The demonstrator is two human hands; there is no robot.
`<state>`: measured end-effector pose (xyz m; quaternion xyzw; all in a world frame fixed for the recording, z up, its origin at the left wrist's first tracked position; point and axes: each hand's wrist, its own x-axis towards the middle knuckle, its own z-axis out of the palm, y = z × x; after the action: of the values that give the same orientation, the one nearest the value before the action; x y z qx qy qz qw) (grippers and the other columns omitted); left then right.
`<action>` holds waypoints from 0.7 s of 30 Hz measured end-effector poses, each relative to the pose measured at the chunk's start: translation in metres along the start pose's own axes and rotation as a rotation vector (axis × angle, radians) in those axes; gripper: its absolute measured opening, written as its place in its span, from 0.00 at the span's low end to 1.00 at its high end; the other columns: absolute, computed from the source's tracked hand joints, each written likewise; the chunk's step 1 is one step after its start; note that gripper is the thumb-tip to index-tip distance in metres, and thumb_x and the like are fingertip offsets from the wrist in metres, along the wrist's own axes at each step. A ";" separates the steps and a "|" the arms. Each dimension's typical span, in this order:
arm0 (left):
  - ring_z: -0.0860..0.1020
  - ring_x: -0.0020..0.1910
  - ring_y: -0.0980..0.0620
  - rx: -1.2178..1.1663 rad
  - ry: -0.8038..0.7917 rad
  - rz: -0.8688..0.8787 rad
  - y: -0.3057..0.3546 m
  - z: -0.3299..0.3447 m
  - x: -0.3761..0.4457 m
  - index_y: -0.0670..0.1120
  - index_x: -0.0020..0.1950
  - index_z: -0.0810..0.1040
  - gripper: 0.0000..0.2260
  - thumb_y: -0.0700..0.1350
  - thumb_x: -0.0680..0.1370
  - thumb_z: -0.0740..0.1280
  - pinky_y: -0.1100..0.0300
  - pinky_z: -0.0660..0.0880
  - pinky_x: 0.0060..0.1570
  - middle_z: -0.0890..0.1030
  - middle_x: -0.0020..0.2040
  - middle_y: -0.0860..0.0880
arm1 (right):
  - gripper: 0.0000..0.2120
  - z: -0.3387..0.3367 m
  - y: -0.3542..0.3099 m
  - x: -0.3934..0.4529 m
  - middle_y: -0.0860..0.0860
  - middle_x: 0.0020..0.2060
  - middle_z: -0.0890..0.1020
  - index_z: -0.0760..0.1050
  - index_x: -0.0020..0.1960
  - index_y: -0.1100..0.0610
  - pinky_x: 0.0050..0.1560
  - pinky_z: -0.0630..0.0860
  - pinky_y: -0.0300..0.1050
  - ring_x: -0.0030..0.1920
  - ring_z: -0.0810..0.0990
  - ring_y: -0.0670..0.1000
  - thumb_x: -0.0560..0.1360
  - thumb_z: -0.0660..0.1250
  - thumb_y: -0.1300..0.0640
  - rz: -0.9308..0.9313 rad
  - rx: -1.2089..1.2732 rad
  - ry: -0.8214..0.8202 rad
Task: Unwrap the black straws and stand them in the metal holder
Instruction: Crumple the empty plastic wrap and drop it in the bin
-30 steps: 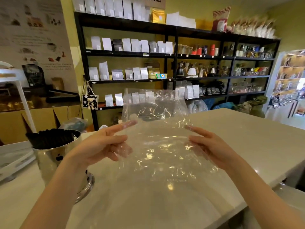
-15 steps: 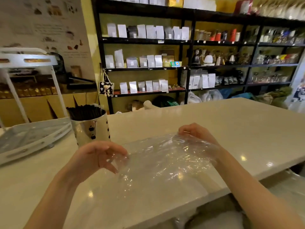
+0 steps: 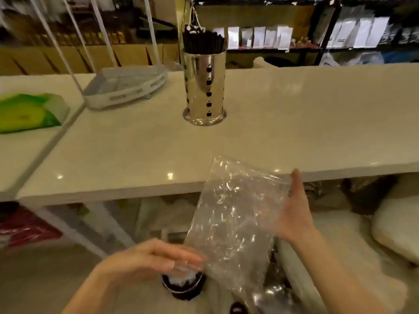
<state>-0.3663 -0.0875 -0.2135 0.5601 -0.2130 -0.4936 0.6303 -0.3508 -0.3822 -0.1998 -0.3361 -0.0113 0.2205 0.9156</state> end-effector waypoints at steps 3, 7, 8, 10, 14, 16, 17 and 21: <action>0.70 0.66 0.49 -0.105 0.168 -0.170 -0.067 0.004 -0.016 0.46 0.62 0.75 0.18 0.47 0.73 0.67 0.51 0.65 0.67 0.72 0.67 0.48 | 0.45 -0.049 0.073 -0.014 0.63 0.70 0.66 0.54 0.73 0.60 0.72 0.49 0.59 0.70 0.63 0.62 0.68 0.63 0.34 0.236 0.072 -0.123; 0.69 0.67 0.52 -0.282 0.279 -0.264 -0.158 0.004 -0.024 0.44 0.64 0.73 0.23 0.48 0.71 0.69 0.55 0.69 0.63 0.73 0.67 0.50 | 0.29 -0.079 0.151 -0.015 0.53 0.45 0.85 0.77 0.55 0.58 0.54 0.74 0.50 0.46 0.83 0.51 0.57 0.79 0.50 0.517 -0.258 0.143; 0.71 0.66 0.51 -0.346 0.351 -0.293 -0.178 0.002 -0.021 0.44 0.62 0.75 0.24 0.49 0.68 0.71 0.57 0.71 0.60 0.75 0.65 0.50 | 0.27 -0.086 0.168 -0.012 0.52 0.43 0.84 0.76 0.53 0.58 0.56 0.74 0.50 0.45 0.82 0.50 0.57 0.79 0.53 0.595 -0.381 0.226; 0.75 0.61 0.51 -0.462 0.509 -0.350 -0.221 -0.002 -0.010 0.44 0.56 0.80 0.21 0.50 0.66 0.72 0.59 0.73 0.54 0.79 0.61 0.49 | 0.21 -0.110 0.208 -0.003 0.52 0.48 0.82 0.73 0.54 0.57 0.58 0.74 0.49 0.50 0.80 0.50 0.63 0.76 0.57 0.692 -0.615 0.376; 0.78 0.58 0.51 -0.578 0.703 -0.397 -0.308 -0.023 0.018 0.43 0.55 0.80 0.20 0.50 0.66 0.68 0.57 0.72 0.57 0.81 0.57 0.48 | 0.11 -0.166 0.292 0.035 0.62 0.43 0.81 0.74 0.48 0.61 0.39 0.82 0.47 0.39 0.83 0.56 0.68 0.71 0.66 0.689 -0.623 0.608; 0.78 0.57 0.51 -0.618 0.754 -0.428 -0.351 -0.038 0.035 0.42 0.56 0.79 0.15 0.47 0.72 0.65 0.56 0.71 0.57 0.82 0.55 0.47 | 0.20 -0.201 0.331 0.059 0.62 0.40 0.77 0.68 0.55 0.57 0.26 0.78 0.42 0.33 0.79 0.56 0.70 0.64 0.76 0.613 -0.651 0.654; 0.78 0.57 0.50 -0.644 0.787 -0.446 -0.371 -0.047 0.044 0.41 0.57 0.78 0.14 0.45 0.75 0.62 0.57 0.72 0.56 0.82 0.54 0.47 | 0.26 -0.216 0.346 0.070 0.61 0.41 0.75 0.65 0.60 0.55 0.27 0.77 0.42 0.34 0.77 0.56 0.69 0.63 0.78 0.580 -0.718 0.639; 0.78 0.53 0.47 -0.673 0.928 -0.440 -0.461 -0.089 0.082 0.40 0.55 0.77 0.12 0.42 0.76 0.59 0.58 0.72 0.52 0.81 0.52 0.43 | 0.26 -0.292 0.414 0.108 0.55 0.39 0.73 0.69 0.48 0.45 0.32 0.74 0.48 0.35 0.74 0.54 0.68 0.59 0.77 0.543 -1.044 0.472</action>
<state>-0.4352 -0.0610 -0.6848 0.5177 0.3718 -0.3570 0.6829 -0.3680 -0.2359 -0.6960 -0.7687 0.1705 0.3304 0.5204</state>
